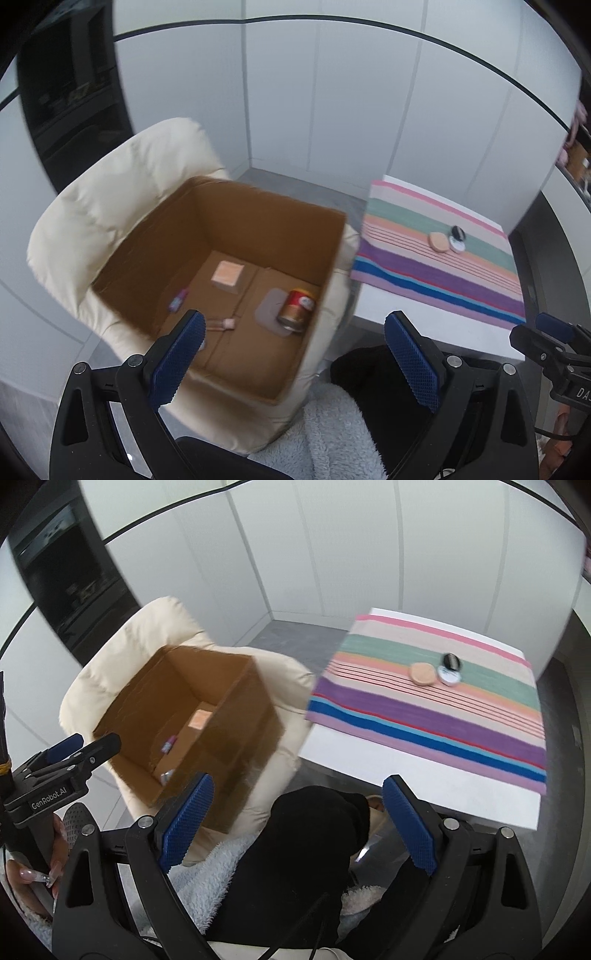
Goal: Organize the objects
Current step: 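Move both tools back from the box toward the striped cloth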
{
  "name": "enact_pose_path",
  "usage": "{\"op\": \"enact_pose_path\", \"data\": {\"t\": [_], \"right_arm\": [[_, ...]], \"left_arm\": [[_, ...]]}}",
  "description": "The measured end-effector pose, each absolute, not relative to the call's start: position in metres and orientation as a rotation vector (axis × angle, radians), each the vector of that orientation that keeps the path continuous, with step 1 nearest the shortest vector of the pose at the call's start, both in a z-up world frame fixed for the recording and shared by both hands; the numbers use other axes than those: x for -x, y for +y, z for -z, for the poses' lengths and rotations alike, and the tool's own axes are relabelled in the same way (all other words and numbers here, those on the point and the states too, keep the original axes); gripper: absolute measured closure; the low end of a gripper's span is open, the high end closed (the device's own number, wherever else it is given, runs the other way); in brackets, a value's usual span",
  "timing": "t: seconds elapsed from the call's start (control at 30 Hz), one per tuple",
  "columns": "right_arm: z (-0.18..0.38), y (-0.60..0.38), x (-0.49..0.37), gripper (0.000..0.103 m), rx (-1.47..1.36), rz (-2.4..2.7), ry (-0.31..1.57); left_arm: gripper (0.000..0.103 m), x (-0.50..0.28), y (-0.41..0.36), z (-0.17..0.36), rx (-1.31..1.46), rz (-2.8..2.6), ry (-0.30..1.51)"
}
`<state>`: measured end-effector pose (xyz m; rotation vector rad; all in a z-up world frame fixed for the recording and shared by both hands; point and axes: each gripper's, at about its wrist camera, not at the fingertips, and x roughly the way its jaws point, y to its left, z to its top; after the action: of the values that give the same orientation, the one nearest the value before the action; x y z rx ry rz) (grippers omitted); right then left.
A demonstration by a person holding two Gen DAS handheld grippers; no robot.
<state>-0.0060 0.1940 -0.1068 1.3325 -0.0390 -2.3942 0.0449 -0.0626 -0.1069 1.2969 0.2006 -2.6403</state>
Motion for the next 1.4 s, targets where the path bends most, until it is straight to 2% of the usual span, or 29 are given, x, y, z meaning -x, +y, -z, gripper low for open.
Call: {"op": "enact_pose_path", "data": {"t": [0.67, 0.97, 1.17, 1.4], "right_arm": [[0.112, 0.330, -0.002, 0.009, -1.424, 2.634, -0.288], [0.127, 0.362, 0.010, 0.009, -1.479, 2.734, -0.300], [0.141, 0.378, 0.044, 0.009, -1.509, 2.783, -0.261], [0.177, 0.393, 0.114, 0.009, -1.548, 2.779, -0.253]], "left_arm": [[0.005, 0.009, 0.051, 0.106, -1.420, 2.826, 0.036], [0.005, 0.038, 0.085, 0.118, -1.521, 2.865, -0.017], [0.005, 0.086, 0.102, 0.122, -1.543, 2.869, -0.031], [0.005, 0.179, 0.131, 0.133, -1.530, 2.865, -0.084]]}}
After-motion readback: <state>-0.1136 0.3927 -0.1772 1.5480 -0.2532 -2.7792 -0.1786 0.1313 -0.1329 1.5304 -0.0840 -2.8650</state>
